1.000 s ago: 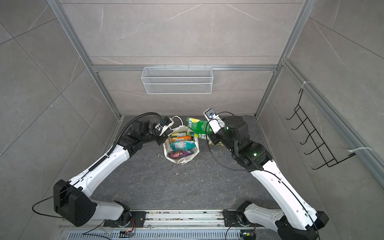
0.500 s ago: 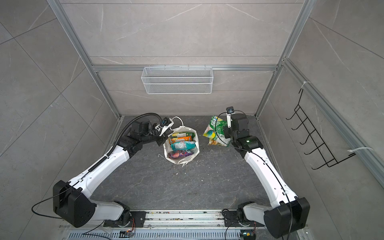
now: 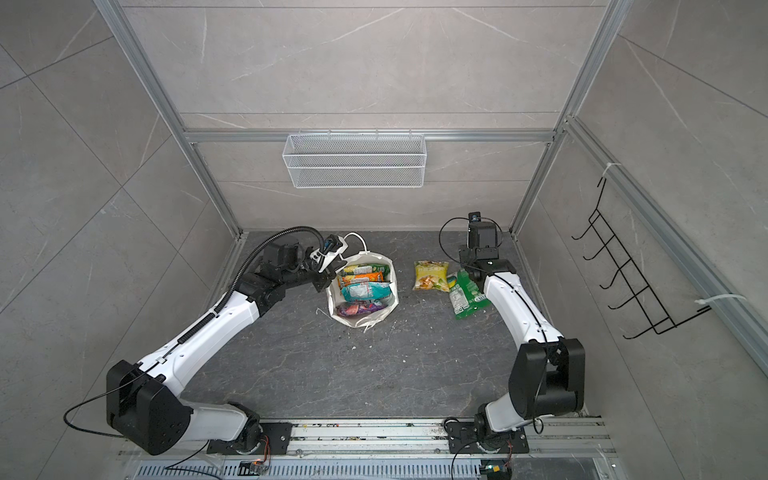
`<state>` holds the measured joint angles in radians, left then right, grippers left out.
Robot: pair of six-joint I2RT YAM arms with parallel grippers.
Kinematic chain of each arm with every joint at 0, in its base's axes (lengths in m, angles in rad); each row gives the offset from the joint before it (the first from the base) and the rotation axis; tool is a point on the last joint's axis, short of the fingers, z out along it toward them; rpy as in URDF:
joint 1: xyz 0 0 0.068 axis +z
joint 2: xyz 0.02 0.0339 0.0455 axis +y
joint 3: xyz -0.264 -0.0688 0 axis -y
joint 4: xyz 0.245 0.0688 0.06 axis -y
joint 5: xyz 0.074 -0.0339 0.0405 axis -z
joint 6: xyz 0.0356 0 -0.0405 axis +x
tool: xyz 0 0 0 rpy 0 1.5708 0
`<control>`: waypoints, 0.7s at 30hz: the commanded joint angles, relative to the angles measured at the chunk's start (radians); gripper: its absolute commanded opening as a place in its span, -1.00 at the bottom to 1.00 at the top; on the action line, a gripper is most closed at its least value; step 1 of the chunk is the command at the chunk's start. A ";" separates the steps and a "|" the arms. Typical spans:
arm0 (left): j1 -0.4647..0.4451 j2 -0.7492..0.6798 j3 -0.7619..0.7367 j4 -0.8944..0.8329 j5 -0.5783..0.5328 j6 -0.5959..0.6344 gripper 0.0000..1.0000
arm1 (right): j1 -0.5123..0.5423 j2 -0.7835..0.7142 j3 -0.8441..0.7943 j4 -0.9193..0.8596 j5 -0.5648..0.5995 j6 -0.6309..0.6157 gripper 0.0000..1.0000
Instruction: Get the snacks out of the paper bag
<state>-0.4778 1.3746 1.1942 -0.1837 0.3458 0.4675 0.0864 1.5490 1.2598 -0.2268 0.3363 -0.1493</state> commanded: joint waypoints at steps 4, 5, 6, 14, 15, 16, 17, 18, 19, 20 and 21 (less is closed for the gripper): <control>0.000 -0.023 0.001 0.046 0.018 -0.017 -1.00 | -0.011 0.112 0.052 0.074 0.006 0.001 -1.00; 0.001 -0.024 0.002 0.045 0.019 -0.017 -1.00 | -0.010 0.116 0.057 0.067 0.014 0.014 -1.00; 0.000 -0.024 0.002 0.046 0.018 -0.016 -1.00 | -0.011 0.116 0.063 0.057 0.021 0.032 -1.00; 0.001 -0.014 0.002 0.059 0.028 -0.025 -1.00 | -0.008 0.157 0.187 -0.349 -0.114 0.264 0.10; 0.000 -0.013 0.001 0.062 0.030 -0.027 -1.00 | -0.005 0.151 0.161 -0.371 -0.116 0.275 0.19; 0.001 -0.011 0.002 0.057 0.029 -0.027 -1.00 | -0.004 0.148 0.139 -0.386 -0.118 0.282 0.24; 0.000 -0.009 0.009 0.051 0.026 -0.026 -1.00 | 0.005 0.146 0.114 -0.399 -0.127 0.279 0.28; 0.000 -0.006 0.015 0.039 0.025 -0.023 -1.00 | 0.030 0.152 0.100 -0.419 -0.100 0.274 0.40; 0.001 -0.002 0.022 0.031 0.024 -0.019 -1.00 | 0.056 0.163 0.091 -0.439 -0.042 0.274 0.43; 0.000 0.001 0.022 0.032 0.023 -0.019 -1.00 | 0.088 0.179 0.082 -0.452 0.017 0.275 0.46; 0.001 0.003 0.017 0.042 0.029 -0.020 -1.00 | 0.106 0.198 0.074 -0.459 0.046 0.274 0.47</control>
<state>-0.4778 1.3769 1.1927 -0.1764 0.3458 0.4618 0.1276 1.7081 1.3632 -0.5724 0.2947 0.0910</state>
